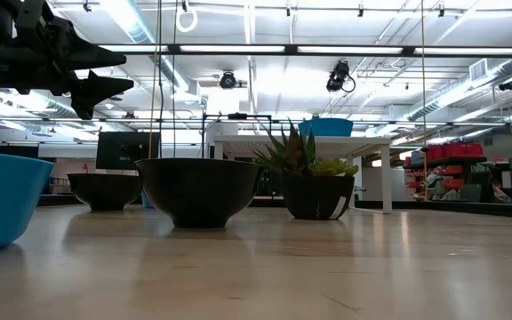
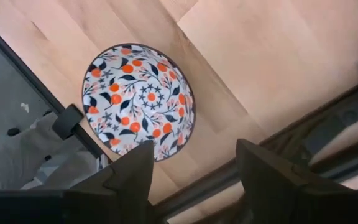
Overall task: Pick & Place Mini bowls
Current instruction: Put the bottom white patterned bowl on the shelf
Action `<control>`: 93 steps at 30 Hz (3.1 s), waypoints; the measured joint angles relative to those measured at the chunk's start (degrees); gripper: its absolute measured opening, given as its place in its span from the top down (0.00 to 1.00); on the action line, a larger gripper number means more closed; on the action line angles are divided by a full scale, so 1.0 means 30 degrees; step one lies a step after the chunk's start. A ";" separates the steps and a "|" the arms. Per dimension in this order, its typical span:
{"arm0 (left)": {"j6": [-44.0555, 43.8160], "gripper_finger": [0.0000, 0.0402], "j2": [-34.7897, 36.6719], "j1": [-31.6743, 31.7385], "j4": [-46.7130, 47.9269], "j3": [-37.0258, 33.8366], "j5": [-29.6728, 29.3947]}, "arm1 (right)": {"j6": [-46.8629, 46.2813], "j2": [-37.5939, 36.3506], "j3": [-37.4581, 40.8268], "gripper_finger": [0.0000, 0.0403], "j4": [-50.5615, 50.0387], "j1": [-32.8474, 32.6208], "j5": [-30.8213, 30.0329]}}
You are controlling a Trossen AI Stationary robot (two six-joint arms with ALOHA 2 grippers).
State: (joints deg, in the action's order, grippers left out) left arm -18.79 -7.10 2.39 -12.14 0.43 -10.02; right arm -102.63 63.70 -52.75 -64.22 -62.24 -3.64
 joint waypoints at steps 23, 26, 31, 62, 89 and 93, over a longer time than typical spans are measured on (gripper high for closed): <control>-0.0001 0.39 0.0003 -0.0003 0.0000 0.0003 0.0001 | 0.0517 0.2927 0.5460 0.43 0.8768 0.0007 0.0583; 0.0000 0.39 0.0003 -0.0001 0.0000 0.0000 0.0000 | 0.0517 0.2929 0.5514 0.43 0.8789 0.0007 0.0583; 0.0000 0.39 -0.0003 -0.0007 0.0000 -0.0002 0.0000 | 0.0517 0.2929 0.5514 0.49 0.8793 0.0007 0.0583; -0.0006 0.39 0.0003 -0.0001 0.0000 0.0004 0.0007 | 0.1262 0.1483 0.3901 0.99 0.7449 0.1125 0.2568; 0.0000 0.39 -0.0003 0.0000 0.0000 0.0003 0.0002 | 0.1422 0.1129 -0.5565 1.00 0.0327 1.1886 0.3358; -0.0007 0.39 0.0002 0.0000 0.0000 -0.0002 0.0007 | 0.1370 0.1253 -0.5677 1.00 0.0356 1.3541 0.3147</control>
State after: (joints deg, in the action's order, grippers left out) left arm -18.81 -7.10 2.39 -12.14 0.43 -10.00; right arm -98.52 67.46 -69.78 -63.16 -21.62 5.80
